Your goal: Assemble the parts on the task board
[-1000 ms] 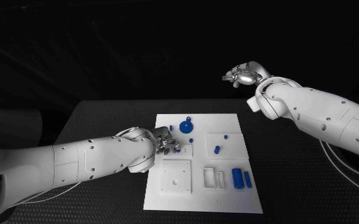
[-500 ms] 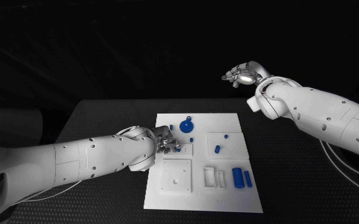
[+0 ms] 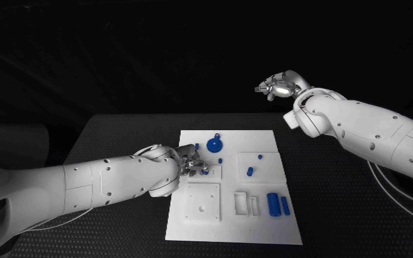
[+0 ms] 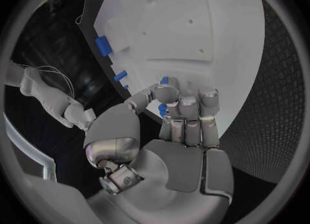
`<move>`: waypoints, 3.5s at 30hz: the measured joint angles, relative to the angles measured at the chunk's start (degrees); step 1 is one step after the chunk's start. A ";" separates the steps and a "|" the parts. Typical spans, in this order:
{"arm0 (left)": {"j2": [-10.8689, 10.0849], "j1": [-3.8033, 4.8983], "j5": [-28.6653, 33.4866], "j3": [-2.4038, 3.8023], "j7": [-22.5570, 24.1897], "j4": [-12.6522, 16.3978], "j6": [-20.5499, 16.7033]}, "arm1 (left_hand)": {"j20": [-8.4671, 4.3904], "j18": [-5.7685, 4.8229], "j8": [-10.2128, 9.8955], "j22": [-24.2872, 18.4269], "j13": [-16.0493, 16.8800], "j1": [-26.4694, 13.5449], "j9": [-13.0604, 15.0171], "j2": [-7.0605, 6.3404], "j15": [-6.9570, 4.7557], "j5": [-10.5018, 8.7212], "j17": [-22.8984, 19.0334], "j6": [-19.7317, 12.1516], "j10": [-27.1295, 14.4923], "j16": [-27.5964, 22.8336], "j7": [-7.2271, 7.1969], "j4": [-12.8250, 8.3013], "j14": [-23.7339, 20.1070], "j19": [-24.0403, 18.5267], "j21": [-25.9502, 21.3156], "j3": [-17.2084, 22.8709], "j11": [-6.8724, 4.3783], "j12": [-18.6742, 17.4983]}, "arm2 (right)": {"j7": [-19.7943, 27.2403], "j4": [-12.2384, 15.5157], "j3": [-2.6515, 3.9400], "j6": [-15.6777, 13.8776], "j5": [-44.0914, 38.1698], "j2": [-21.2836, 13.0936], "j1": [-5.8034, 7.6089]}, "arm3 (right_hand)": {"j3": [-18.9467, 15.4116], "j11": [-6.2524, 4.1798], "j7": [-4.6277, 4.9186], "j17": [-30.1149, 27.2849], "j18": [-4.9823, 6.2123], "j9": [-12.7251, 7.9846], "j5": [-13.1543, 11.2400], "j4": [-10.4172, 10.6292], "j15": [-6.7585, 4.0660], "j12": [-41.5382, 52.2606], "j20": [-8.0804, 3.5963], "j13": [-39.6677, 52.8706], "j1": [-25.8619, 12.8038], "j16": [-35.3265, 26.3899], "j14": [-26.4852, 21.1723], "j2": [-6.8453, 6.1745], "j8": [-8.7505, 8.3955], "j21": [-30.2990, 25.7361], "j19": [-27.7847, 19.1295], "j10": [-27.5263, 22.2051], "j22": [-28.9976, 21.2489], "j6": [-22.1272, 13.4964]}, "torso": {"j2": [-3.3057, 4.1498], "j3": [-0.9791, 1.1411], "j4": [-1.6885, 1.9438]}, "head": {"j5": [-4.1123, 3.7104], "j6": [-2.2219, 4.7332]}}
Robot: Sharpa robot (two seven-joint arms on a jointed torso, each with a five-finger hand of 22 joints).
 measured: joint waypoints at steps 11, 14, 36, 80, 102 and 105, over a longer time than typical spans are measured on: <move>0.00 -0.02 -2.17 -0.03 0.04 -0.02 -0.12 | 0.00 0.00 0.23 -0.01 -0.06 1.11 0.09 -0.52 0.05 0.68 -0.07 0.08 0.00 0.27 -0.05 0.08 0.06 0.00 0.22 -0.09 0.00 0.49 | 0.00 -0.06 -0.03 0.09 0.14 0.00 -0.08 | -0.16 0.00 0.00 -0.18 0.00 -0.06 0.66 0.16 -0.20 0.39 0.00 -0.48 -0.23 0.22 -0.20 0.23 0.19 -0.23 0.00 0.00 0.11 0.00 | 0.00 -0.02 0.02 | -0.04 0.05; -0.03 -0.03 -2.52 -0.03 0.00 -0.05 -0.15 | 0.00 0.00 0.23 0.03 -0.06 1.11 0.18 -0.52 0.08 0.68 -0.07 0.09 0.00 0.27 -0.05 0.15 0.10 0.00 0.22 -0.16 0.00 0.49 | 0.00 -0.06 -0.04 0.12 0.19 0.01 -0.09 | -0.16 0.00 0.00 -0.26 0.01 -0.05 0.66 0.16 -0.20 0.39 0.00 -0.57 -0.23 0.22 -0.20 0.23 0.19 -0.23 0.00 0.00 0.11 0.00 | 0.00 -0.02 0.02 | -0.04 0.08; -0.08 -0.03 -2.83 -0.02 -0.07 -0.02 -0.01 | 0.00 0.00 0.33 0.02 -0.08 1.48 0.18 -0.14 -0.02 0.21 -0.27 0.10 -0.01 0.71 -0.05 1.07 0.00 0.00 0.45 -1.11 0.01 0.98 | -0.04 -0.03 -0.09 0.34 0.36 0.04 -0.13 | -0.31 0.21 -0.02 -0.44 0.00 -0.10 0.89 0.31 -0.20 0.61 0.21 -0.91 -0.23 0.21 -0.20 0.22 0.19 -0.23 -0.20 -0.21 0.21 0.02 | 0.01 0.00 -0.01 | -0.18 0.09; 0.25 0.20 -2.08 0.20 -0.14 -0.36 2.89 | 0.08 0.82 0.44 0.02 -0.56 -1.11 0.64 2.47 -0.30 0.73 -0.72 0.66 -0.01 1.78 -0.32 0.66 0.07 -0.54 0.90 -2.46 0.00 2.66 | -0.06 -0.14 -0.13 0.69 0.80 0.12 -0.49 | -0.63 0.21 -0.03 -0.94 0.00 -0.26 2.22 0.63 -0.01 1.28 0.20 -1.97 -0.67 0.65 -0.39 0.67 0.18 -0.44 -0.20 -0.20 0.48 0.03 | 0.03 -0.01 0.01 | -0.19 -0.30; 0.27 0.29 -0.30 0.26 -0.25 -0.49 3.95 | 0.09 0.76 0.42 0.03 -0.89 -5.09 0.58 6.38 -0.41 1.59 -0.92 0.66 -0.01 2.26 -0.32 -1.03 -0.03 -0.53 1.12 -1.73 0.00 2.93 | -0.10 -0.16 -0.13 0.77 0.84 0.08 -0.50 | -0.63 0.20 -0.03 -1.24 0.00 -0.30 3.12 0.63 -0.01 1.72 0.20 -2.57 -0.67 0.86 -0.39 0.67 0.18 -0.66 -0.20 -0.20 0.66 0.03 | 0.03 -0.01 0.02 | -0.27 -0.30; 0.28 0.29 -0.43 0.26 -0.27 -0.48 3.96 | 0.09 0.75 0.49 0.02 -0.95 -5.38 0.62 6.48 -0.41 2.29 -0.92 0.66 -0.01 2.26 -0.33 -1.09 -0.03 -0.53 1.11 -1.79 0.00 3.11 | -0.11 -0.15 -0.14 0.78 0.84 0.07 -0.50 | -0.63 0.33 -0.03 -1.24 0.00 -0.30 3.15 0.63 -0.01 1.72 0.20 -2.57 -0.67 0.86 -0.39 0.67 0.18 -0.66 -0.20 -0.33 0.70 0.03 | 0.03 0.00 0.02 | -0.26 -0.30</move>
